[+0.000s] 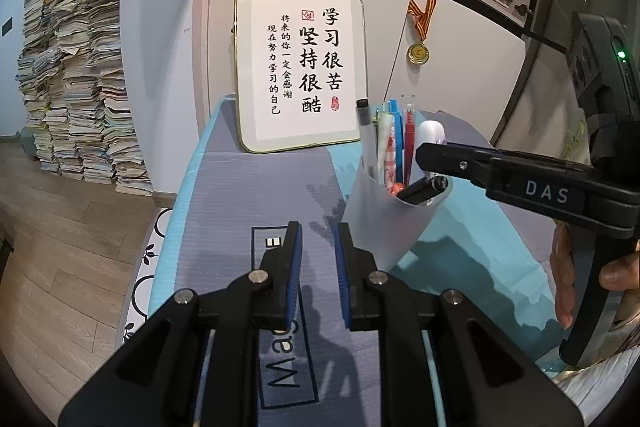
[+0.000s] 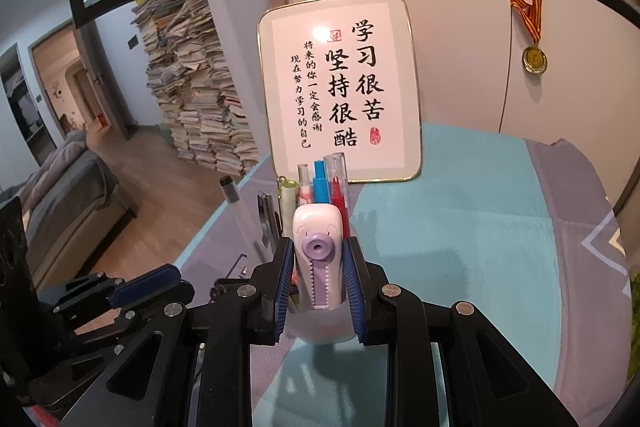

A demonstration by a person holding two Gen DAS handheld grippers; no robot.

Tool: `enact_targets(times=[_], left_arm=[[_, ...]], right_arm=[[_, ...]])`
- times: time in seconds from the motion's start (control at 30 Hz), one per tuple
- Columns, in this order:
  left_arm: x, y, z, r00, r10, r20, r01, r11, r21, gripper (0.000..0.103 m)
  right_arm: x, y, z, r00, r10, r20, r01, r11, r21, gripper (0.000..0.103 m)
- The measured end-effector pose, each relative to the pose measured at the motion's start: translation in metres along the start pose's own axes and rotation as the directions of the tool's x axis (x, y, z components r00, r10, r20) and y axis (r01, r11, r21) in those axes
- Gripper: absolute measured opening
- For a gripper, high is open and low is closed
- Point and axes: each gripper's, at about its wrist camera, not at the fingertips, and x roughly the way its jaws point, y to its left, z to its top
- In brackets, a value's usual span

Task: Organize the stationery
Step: 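Lower the correction tape into the frosted cup and open the right gripper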

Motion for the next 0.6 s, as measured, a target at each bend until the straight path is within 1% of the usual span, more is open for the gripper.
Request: enact_targets(times=[0.37,0.6], left_arm=[[-0.002,-0.011,0.001,1.0,-0.003,-0.003,0.003,1.0,0.023,0.016],[-0.007,-0.016,0.001,1.0,-0.001,0.006,0.001,0.999,0.032,0.016]], right_arm=[[-0.005,-0.002,-0.003,1.0,0.022,-0.015,-0.022,1.0,0.004,0.027],[-0.012,-0.002,-0.004,1.0,0.024,-0.005,-0.024,1.0,0.007,0.027]])
